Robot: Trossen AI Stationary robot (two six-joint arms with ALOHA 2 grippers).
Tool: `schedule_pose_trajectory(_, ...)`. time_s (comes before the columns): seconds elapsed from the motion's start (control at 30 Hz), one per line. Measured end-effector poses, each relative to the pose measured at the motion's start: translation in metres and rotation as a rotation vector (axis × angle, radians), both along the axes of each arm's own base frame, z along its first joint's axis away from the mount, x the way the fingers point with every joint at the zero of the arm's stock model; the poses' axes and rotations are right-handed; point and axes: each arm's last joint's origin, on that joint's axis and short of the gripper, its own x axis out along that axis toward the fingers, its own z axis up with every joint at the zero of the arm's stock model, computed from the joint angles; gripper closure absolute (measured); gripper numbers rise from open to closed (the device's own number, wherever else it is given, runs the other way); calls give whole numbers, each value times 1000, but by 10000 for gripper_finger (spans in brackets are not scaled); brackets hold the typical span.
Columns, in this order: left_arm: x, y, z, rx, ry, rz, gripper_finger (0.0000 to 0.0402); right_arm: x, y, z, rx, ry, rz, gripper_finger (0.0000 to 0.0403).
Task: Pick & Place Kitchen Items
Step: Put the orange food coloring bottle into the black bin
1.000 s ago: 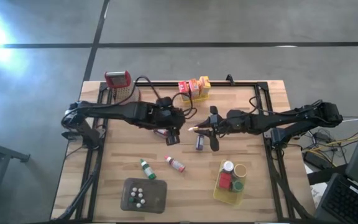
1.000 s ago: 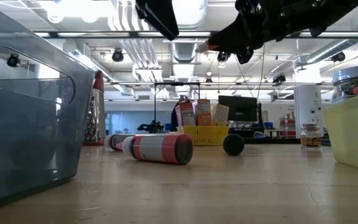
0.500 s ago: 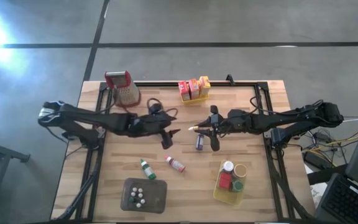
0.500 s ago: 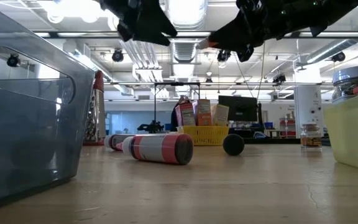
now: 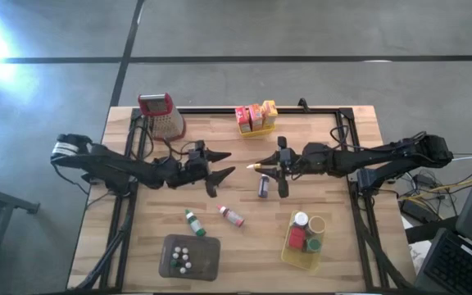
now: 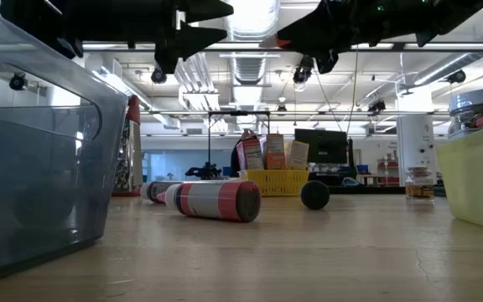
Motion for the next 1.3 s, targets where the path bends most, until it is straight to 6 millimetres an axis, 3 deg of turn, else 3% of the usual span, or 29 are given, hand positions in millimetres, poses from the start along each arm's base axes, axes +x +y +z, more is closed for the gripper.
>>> schedule_pose_trajectory(0.23,15,-5,-12,54,-41,-75,152,0,5,5,-27,-45,28,334)
schedule_pose_trajectory(0.4,27,-9,-18,110,-7,-133,152,-2,9,8,-27,-53,50,314)
schedule_pose_trajectory(0.7,37,-11,-11,176,-24,-151,152,-7,18,16,-30,-95,137,330)
schedule_pose_trajectory(1.03,70,-17,-6,283,-4,-198,152,-7,18,17,-30,-101,143,311)
schedule_pose_trajectory(1.3,73,-17,-1,305,-16,-189,152,-7,18,16,-43,-100,146,332)
